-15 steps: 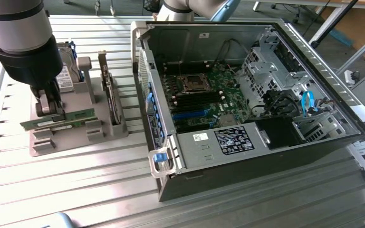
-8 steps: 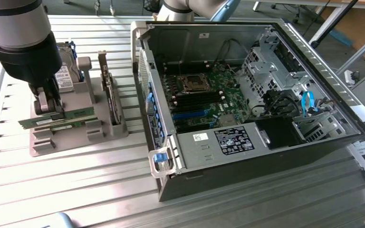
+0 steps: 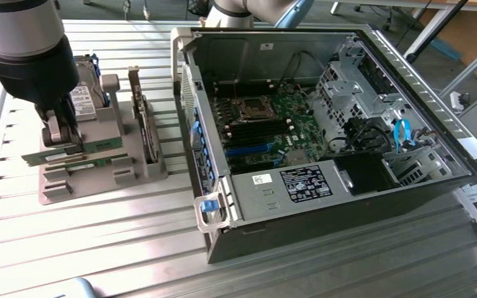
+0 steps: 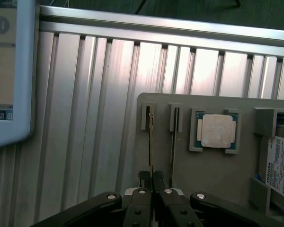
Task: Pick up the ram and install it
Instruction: 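Pick up the ram and move it above insertion slot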
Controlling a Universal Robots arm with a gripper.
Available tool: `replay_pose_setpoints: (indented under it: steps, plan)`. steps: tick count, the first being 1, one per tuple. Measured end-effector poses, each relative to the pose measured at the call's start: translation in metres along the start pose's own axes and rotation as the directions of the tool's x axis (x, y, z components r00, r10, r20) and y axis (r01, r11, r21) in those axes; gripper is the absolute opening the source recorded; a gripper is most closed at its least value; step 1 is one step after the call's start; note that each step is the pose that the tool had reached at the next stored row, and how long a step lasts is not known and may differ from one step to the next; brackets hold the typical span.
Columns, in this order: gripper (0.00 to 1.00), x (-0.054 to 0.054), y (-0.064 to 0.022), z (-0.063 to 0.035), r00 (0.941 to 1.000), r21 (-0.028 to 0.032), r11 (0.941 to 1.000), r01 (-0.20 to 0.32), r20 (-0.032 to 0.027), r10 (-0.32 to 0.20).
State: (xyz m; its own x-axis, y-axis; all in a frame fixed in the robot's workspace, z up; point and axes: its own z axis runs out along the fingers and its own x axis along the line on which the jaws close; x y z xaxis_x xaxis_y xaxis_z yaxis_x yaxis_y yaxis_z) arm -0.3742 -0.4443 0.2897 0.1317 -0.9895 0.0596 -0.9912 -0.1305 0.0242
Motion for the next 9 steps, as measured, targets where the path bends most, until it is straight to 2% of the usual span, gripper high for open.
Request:
replay_pose_setpoints:
  steps: [9]
  plan:
    - [0.13, 0.0004, 0.0002, -0.0068, 1.0, 0.0, 1.0, 0.0, 0.0, 0.0]
